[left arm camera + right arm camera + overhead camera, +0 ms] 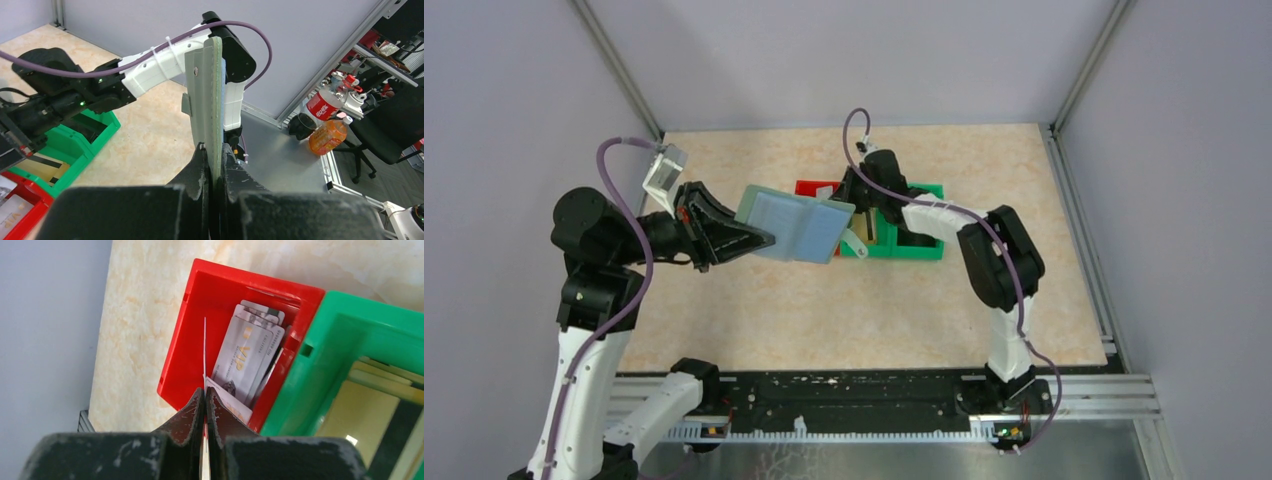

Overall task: Take the credit cards out of the card holder
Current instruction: Place the credit card in the storage box, then remove the credit card from the card holder.

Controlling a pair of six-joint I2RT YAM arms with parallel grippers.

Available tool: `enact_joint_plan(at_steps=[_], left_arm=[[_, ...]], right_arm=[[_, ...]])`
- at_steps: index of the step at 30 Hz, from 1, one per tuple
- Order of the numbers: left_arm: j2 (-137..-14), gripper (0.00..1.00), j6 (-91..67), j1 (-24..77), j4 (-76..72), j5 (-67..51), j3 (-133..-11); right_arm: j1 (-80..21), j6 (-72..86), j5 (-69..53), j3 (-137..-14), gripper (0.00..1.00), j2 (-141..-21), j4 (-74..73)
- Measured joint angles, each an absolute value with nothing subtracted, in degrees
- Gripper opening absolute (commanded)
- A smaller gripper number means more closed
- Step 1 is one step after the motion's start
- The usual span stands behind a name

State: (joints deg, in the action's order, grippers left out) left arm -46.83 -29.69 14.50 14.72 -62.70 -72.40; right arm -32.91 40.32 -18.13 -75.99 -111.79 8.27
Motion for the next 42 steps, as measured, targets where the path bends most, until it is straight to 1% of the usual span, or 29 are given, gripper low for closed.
enact_joint_plan(at_steps=[5, 6, 9, 12, 13, 17, 22, 26, 28, 31, 33, 37, 42], left_arm=[[-46.9, 0.00, -29.7, 14.5, 14.8, -63.1, -72.5], [-46.9, 0.00, -29.6, 14.5, 14.8, -63.1, -72.5], [-46.9, 0.00, -29.5, 14.5, 15.0, -63.1, -72.5], [-46.9, 0.00, -29.1, 14.5, 15.1, -63.1, -72.5], [-46.8, 0.00, -28.9, 14.5, 15.1, -63.1, -72.5], [-46.7, 0.00, -28.7, 14.5, 15.1, -63.1, -72.5], [-46.8, 0.00, -28.4, 14.5, 15.2, -63.2, -72.5], [-46.5, 0.00, -28.2, 14.5, 15.3, -63.5, -72.5], [-46.3, 0.00, -28.2, 14.5, 15.4, -63.6, -72.5], [-46.0, 0.00, -28.3, 14.5, 15.4, -63.9, -72.5], [-45.9, 0.00, -28.3, 14.5, 15.4, -64.1, -72.5], [-45.9, 0.00, -28.4, 14.5, 15.4, -64.1, -72.5], [-45.9, 0.00, -29.0, 14.5, 15.0, -64.3, -72.5]], right_arm=[[-35.1, 40.1, -16.8, -81.1, 0.01, -115.8, 6.6], [-35.6, 40.1, -16.7, -82.3, 0.08, -116.6, 6.3], [-36.9, 40.1, -16.4, -84.6, 0.37, -118.2, 5.4], [-37.4, 40.1, -16.1, -84.7, 0.60, -118.2, 4.9], [-37.5, 40.4, -16.1, -84.0, 0.65, -117.8, 6.1], [-36.9, 41.6, -17.2, -77.9, 0.77, -111.8, 9.0], [-35.7, 39.6, -19.9, -77.3, 0.86, -98.5, 7.5], [-33.3, 37.5, -23.6, -75.2, 0.95, -81.7, 7.3], [-30.2, 39.5, -27.9, -70.7, 0.98, -73.7, 12.3], [-24.7, 43.5, -34.3, -64.6, 0.99, -64.0, 19.9], [-23.9, 45.6, -38.2, -64.2, 0.99, -61.3, 23.3], [-27.8, 47.6, -45.6, -64.2, 0.99, -60.1, 27.2], [-39.1, 40.5, -49.5, -66.7, 0.98, -61.6, 18.5]])
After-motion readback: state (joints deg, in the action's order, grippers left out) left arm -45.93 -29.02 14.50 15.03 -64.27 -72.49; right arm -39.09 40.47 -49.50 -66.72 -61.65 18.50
